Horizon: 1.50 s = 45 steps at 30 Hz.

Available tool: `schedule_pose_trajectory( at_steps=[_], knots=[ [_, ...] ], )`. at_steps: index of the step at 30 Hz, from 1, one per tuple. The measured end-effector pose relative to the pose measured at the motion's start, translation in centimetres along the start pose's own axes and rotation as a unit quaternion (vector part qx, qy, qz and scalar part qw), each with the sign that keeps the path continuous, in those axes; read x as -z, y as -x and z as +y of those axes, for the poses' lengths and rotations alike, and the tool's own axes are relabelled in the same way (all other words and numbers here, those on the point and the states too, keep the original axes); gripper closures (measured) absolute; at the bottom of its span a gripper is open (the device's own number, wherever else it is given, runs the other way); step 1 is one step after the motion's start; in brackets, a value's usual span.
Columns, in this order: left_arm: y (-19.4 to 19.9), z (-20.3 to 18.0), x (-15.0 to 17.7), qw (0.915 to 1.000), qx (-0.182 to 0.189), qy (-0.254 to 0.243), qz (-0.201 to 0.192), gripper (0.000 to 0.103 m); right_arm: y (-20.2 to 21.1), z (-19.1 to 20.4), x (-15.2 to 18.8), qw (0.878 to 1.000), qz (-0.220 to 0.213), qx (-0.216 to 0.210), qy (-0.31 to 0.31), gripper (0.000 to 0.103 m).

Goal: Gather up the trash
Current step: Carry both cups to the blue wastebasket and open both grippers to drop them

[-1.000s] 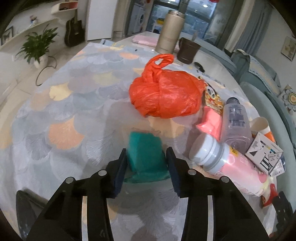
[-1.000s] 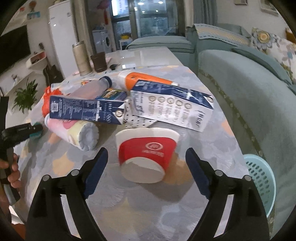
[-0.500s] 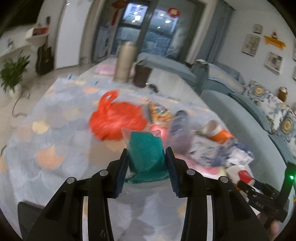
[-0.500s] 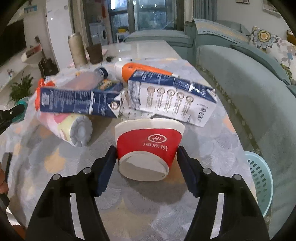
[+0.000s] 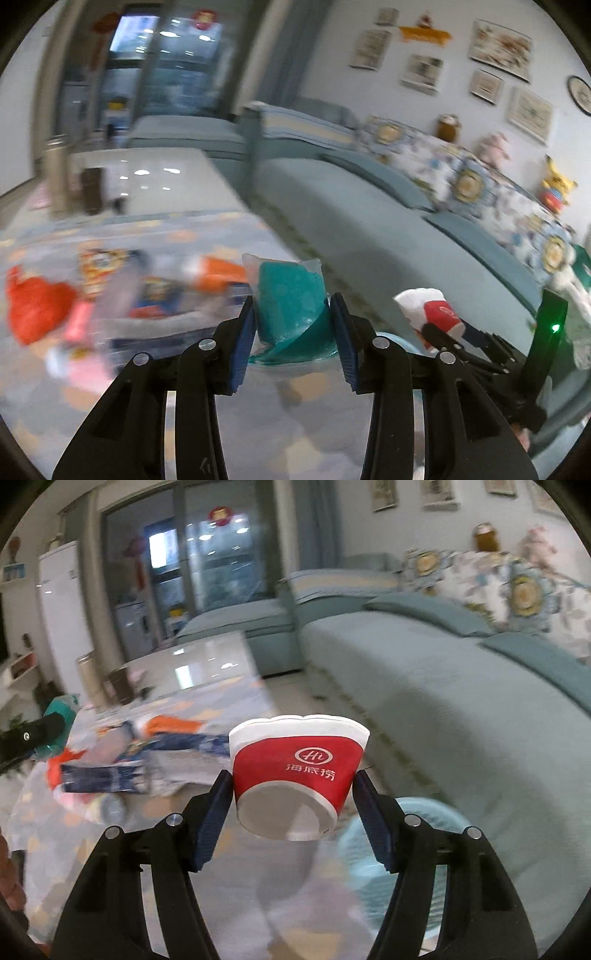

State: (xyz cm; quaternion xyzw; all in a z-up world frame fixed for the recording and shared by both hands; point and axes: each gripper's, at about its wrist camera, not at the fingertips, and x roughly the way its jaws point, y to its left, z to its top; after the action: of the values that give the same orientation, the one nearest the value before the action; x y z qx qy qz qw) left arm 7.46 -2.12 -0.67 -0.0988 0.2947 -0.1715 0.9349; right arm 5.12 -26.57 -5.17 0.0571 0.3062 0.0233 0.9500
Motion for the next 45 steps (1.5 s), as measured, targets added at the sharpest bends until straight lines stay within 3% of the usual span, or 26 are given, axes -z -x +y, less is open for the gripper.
schedule_pose_trajectory(
  at_steps=[7, 11, 22, 23, 24, 26, 31, 39, 45],
  knots=[
    [-7.5, -6.2, 0.5, 0.9969, 0.045, -0.034, 0.055, 0.065, -1.1, -8.0, 2.5, 0.995, 0.035, 0.059, -0.073, 0.040],
    [-11.6, -9.8, 2.5, 0.9928, 0.032, -0.074, 0.088, 0.064, -3.0, -12.1, 5.2, 0.986, 0.079, 0.078, -0.124, 0.040],
    [-17.4, -12.0, 7.7, 0.9729, 0.080, -0.108, 0.188, 0.064, -10.1, -15.5, 12.1, 0.953, 0.216, 0.094, -0.189, 0.039],
    [-17.7, -11.9, 8.0, 0.9717, 0.082, -0.106, 0.194, 0.062, -10.4, -15.5, 12.3, 0.951, 0.222, 0.096, -0.192, 0.039],
    [-17.9, -11.8, 8.2, 0.9711, 0.081, -0.104, 0.199, 0.054, -10.6, -15.5, 12.6, 0.949, 0.228, 0.100, -0.196, 0.039],
    [-18.1, -11.7, 8.4, 0.9716, 0.077, -0.102, 0.199, 0.041, -10.8, -15.6, 12.8, 0.946, 0.234, 0.093, -0.204, 0.039],
    [-17.7, -11.5, 8.1, 0.9730, 0.079, -0.098, 0.193, 0.028, -10.8, -16.1, 12.8, 0.943, 0.232, 0.106, -0.212, 0.036],
    [-17.3, -11.2, 7.6, 0.9755, 0.079, -0.093, 0.183, 0.027, -9.9, -16.6, 12.4, 0.946, 0.217, 0.104, -0.215, 0.035],
    [-15.5, -11.0, 6.8, 0.9799, 0.074, -0.094, 0.160, 0.027, -7.7, -15.4, 10.1, 0.961, 0.173, 0.087, -0.198, 0.035]
  ],
)
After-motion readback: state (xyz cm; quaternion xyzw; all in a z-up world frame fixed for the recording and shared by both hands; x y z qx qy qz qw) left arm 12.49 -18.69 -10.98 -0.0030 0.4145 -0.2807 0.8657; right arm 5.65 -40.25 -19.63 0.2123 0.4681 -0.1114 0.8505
